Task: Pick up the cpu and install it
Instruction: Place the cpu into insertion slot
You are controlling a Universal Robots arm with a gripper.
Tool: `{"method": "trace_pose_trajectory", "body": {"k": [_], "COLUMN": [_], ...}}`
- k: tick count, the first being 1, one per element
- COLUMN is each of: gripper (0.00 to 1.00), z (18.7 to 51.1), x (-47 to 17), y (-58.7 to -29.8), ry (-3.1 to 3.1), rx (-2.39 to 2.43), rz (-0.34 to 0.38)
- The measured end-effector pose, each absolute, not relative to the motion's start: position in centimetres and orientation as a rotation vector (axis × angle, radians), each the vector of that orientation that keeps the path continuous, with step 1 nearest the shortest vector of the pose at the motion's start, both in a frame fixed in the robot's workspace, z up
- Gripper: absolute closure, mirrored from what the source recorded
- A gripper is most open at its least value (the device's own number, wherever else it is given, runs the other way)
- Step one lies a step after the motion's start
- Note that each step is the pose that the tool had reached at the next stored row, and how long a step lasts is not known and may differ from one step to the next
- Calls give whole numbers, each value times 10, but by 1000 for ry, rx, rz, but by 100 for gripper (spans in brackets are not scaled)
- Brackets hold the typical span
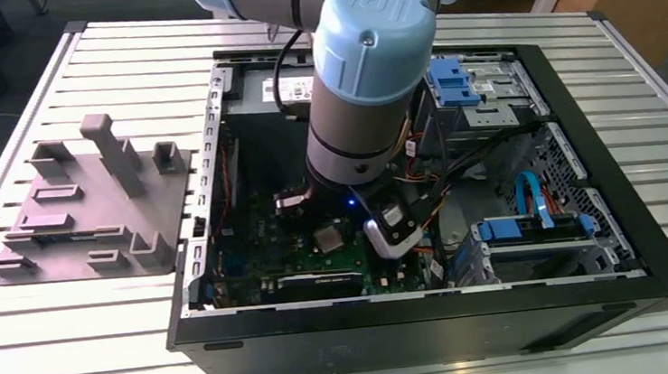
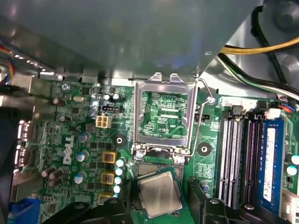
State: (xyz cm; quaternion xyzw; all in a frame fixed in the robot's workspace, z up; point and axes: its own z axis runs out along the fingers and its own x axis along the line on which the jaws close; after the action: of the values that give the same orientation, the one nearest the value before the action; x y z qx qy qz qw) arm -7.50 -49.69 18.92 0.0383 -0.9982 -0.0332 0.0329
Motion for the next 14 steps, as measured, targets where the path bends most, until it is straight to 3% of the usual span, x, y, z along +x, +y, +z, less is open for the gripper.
{"method": "trace_pose_trajectory", "body": {"k": [11,14], "gripper": [42,49], "z": [188,188], "x": [-72,-72], "y": [-498,-499], "ry": [-3068,-3067], "rx": [181,187], "rz": [-100,-100]}}
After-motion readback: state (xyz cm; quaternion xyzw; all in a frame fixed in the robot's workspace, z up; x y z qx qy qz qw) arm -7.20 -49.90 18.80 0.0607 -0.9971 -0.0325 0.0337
